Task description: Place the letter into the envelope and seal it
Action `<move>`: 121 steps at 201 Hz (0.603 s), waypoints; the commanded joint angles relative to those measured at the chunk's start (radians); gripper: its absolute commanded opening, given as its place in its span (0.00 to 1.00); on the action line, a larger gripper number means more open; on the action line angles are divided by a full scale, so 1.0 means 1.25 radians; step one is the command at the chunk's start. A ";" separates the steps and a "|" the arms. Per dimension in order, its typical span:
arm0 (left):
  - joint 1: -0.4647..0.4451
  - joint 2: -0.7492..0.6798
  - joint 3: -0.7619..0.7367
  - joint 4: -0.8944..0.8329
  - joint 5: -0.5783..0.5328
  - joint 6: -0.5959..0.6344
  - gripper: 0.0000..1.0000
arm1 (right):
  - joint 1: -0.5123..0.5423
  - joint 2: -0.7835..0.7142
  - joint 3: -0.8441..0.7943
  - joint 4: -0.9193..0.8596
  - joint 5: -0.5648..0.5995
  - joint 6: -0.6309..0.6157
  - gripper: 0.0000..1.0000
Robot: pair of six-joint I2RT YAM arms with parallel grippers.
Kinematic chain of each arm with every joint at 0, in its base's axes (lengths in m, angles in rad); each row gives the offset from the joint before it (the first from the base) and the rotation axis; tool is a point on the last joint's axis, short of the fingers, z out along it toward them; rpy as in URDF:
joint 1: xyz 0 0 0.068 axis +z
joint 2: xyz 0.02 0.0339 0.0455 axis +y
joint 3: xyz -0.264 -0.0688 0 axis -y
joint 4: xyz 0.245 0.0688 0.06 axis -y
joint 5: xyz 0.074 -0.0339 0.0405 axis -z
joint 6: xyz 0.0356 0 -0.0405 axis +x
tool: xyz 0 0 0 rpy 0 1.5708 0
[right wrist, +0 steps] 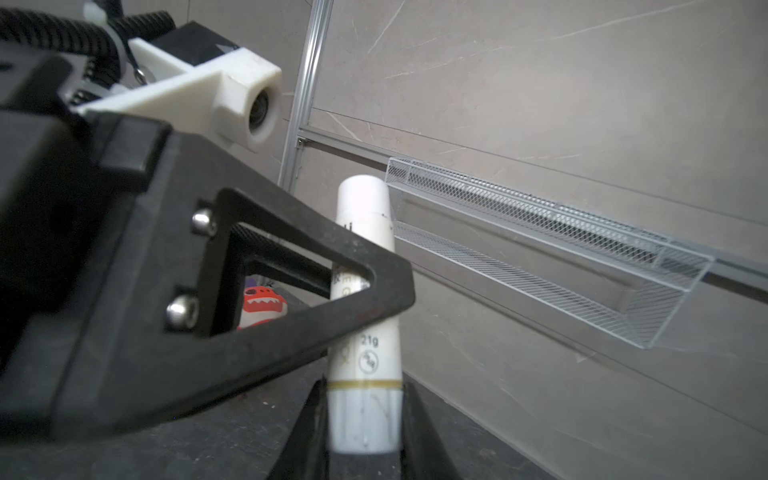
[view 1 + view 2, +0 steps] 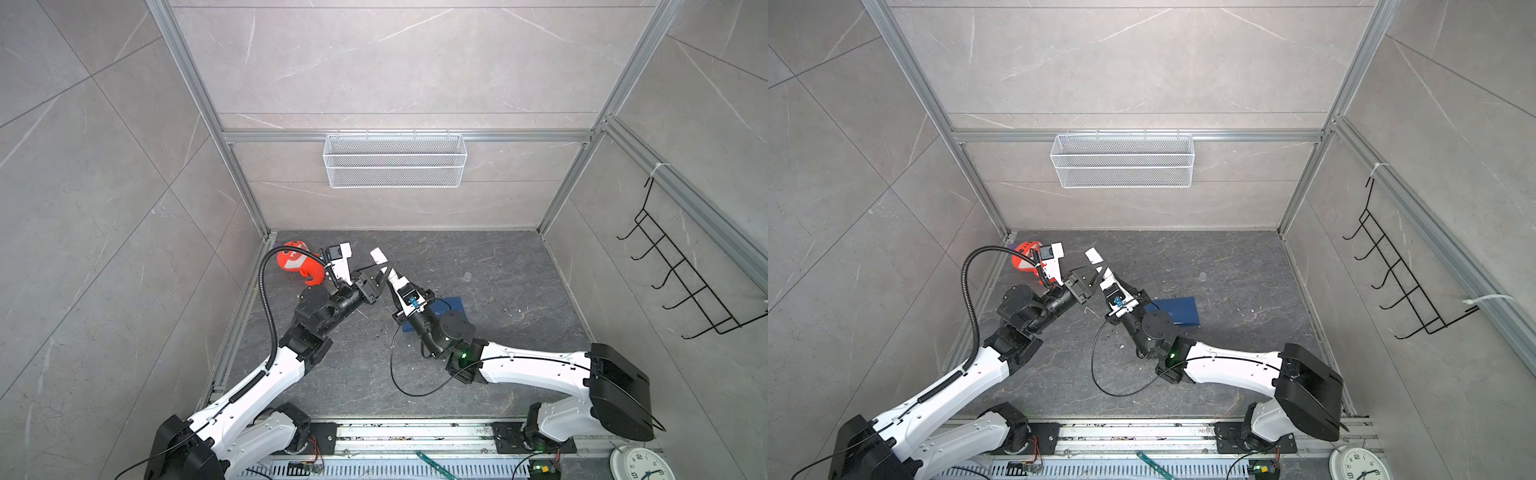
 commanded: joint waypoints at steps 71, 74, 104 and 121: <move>0.000 -0.015 0.002 0.101 0.112 0.105 0.00 | -0.310 -0.078 -0.019 0.141 -0.716 0.879 0.00; 0.000 -0.015 0.002 0.102 0.114 0.105 0.00 | -0.313 -0.074 -0.020 0.157 -0.722 0.896 0.00; 0.000 -0.013 0.001 0.104 0.117 0.105 0.00 | -0.321 -0.042 -0.022 0.236 -0.739 0.966 0.00; 0.000 -0.013 0.000 0.103 0.112 0.099 0.00 | -0.321 -0.040 -0.017 0.226 -0.747 0.947 0.00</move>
